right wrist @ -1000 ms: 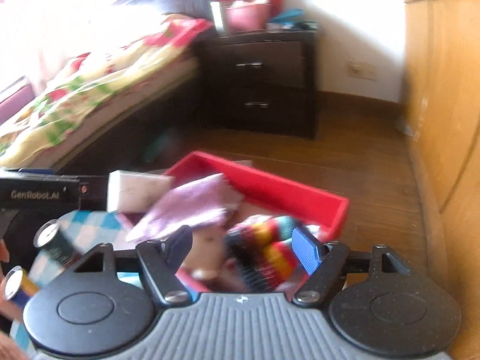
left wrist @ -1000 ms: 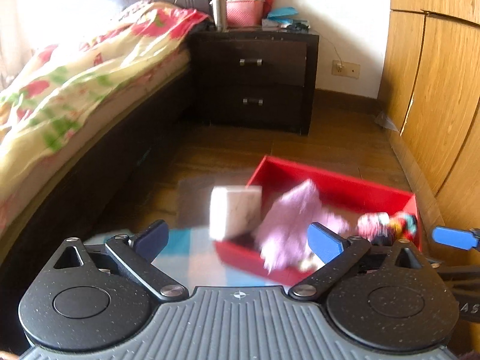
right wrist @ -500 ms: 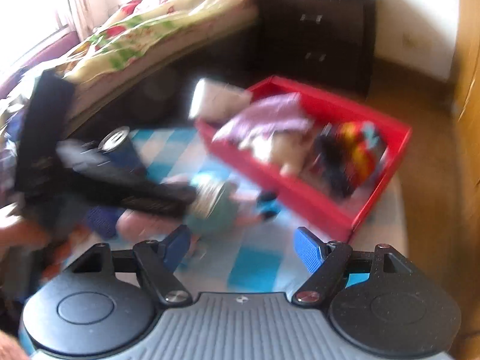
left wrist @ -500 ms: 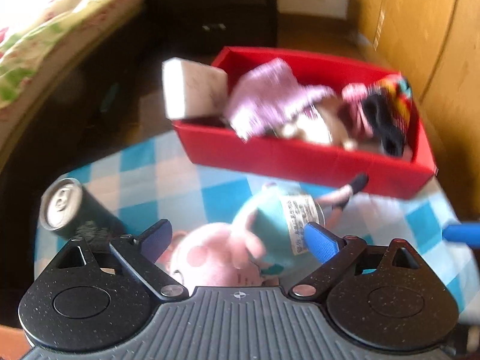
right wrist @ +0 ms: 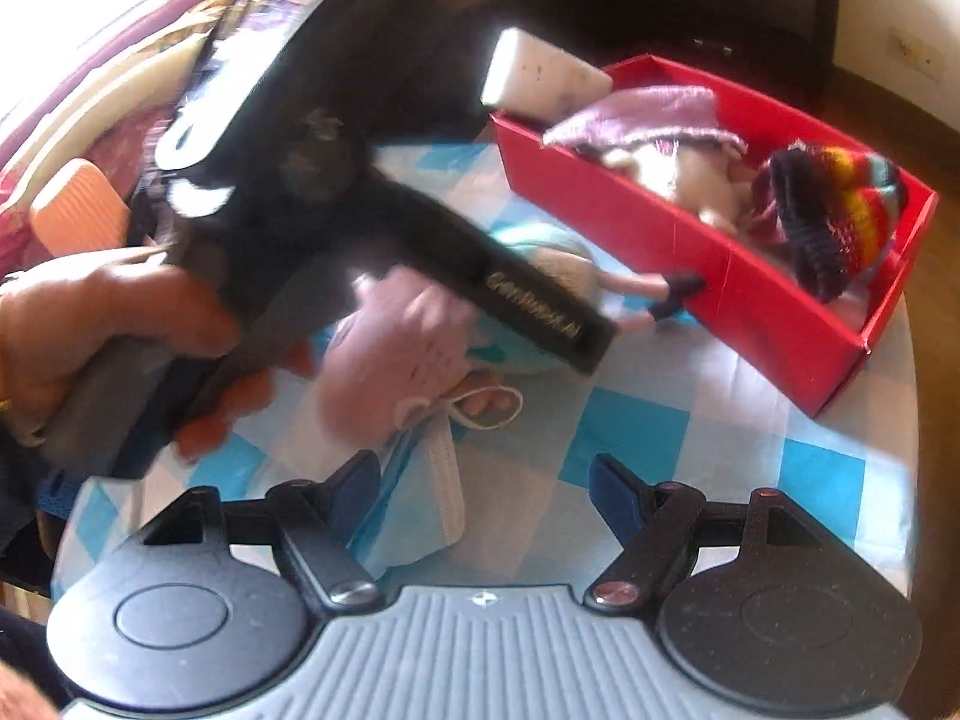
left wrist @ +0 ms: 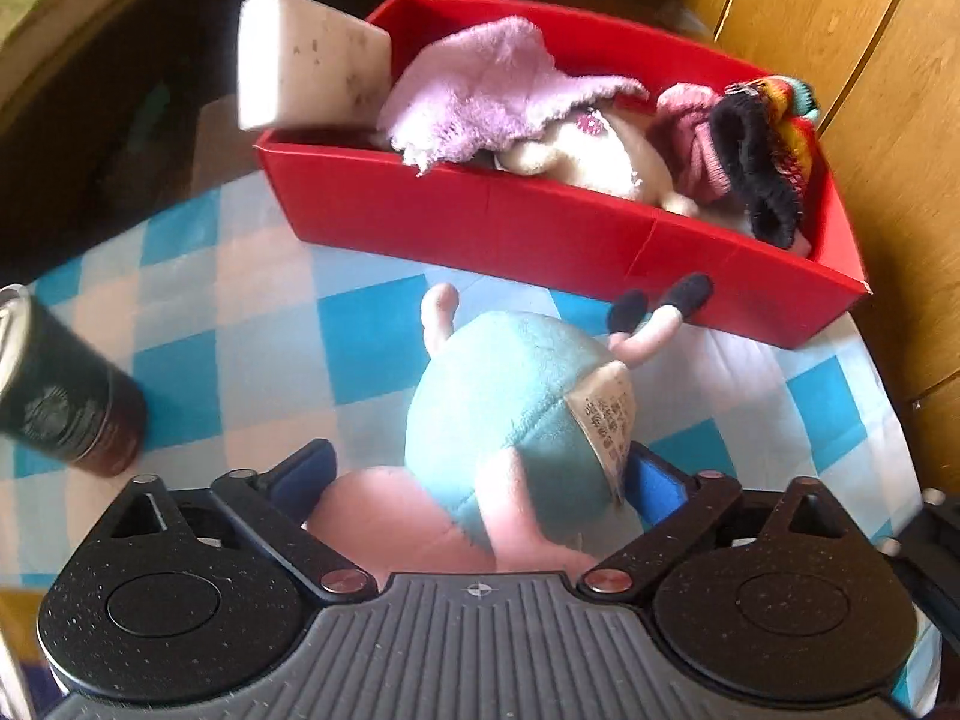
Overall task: Organize soft objects
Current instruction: 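Move the left gripper to the pink pig plush and grasp it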
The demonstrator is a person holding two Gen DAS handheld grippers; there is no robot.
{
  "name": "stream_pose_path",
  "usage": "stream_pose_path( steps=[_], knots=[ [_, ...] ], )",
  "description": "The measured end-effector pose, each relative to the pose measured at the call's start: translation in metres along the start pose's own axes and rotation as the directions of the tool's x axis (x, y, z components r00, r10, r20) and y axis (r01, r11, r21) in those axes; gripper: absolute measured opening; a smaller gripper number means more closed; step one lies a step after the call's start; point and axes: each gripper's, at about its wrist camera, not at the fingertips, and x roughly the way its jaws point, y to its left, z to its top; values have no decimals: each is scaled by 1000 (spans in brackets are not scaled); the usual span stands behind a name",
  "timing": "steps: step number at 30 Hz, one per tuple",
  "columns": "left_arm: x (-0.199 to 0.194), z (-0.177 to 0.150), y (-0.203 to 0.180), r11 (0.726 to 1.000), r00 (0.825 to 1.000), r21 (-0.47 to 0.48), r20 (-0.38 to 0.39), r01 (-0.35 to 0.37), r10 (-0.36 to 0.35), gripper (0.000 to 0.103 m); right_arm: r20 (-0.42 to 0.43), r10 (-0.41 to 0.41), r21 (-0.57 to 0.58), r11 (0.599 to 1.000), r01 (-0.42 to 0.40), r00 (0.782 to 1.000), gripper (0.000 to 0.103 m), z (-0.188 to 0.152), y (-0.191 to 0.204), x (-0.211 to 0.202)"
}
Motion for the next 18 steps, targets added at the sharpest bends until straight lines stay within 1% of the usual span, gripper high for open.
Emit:
stream_pose_path(
  steps=[1, 2, 3, 5, 6, 7, 9, 10, 12, 16, 18],
  knots=[
    [-5, -3, 2, 1000, 1000, -13, 6, -1, 1, 90, -8, -3, -5, 1000, 2, 1000, 55, -2, 1, 3],
    [-10, -5, 4, 1000, 1000, -31, 13, 6, -5, 85, -11, -10, -8, 1000, 10, 1000, 55, -3, 3, 6],
    [-16, -8, 7, 999, 1000, -47, 24, 17, -16, 66, -14, -14, -17, 1000, 14, 1000, 55, -3, 4, 6],
    [-28, -10, 16, 993, 999, -110, 35, 43, -39, 66, -15, -18, -33, 999, 17, 1000, 55, -3, 8, 7],
    [-35, -12, 21, 989, 997, -135, 53, 63, -56, 66, -13, -15, -33, 999, 14, 1000, 55, -3, 10, 8],
    [-41, -13, 23, 988, 996, -141, 68, 70, -61, 66, -16, -11, -37, 999, 10, 1000, 55, -2, 13, 9],
    [-53, -19, 25, 987, 995, -151, 89, 54, -41, 65, -24, -22, -53, 998, 21, 999, 55, -4, 19, 12],
    [-59, -23, 26, 986, 994, -153, 100, 60, -45, 65, -29, -30, -62, 998, 28, 999, 55, -5, 22, 15],
    [-70, -33, 28, 982, 991, -169, 117, 84, -65, 65, -49, -34, -88, 996, 30, 998, 55, -10, 31, 19],
    [-87, -42, 35, 972, 985, -213, 161, 102, -68, 65, -62, -59, -131, 990, 51, 996, 55, -16, 44, 30],
    [-95, -48, 42, 959, 977, -246, 190, 138, -92, 65, -65, -73, -147, 987, 62, 995, 54, -18, 47, 34]
  ],
)
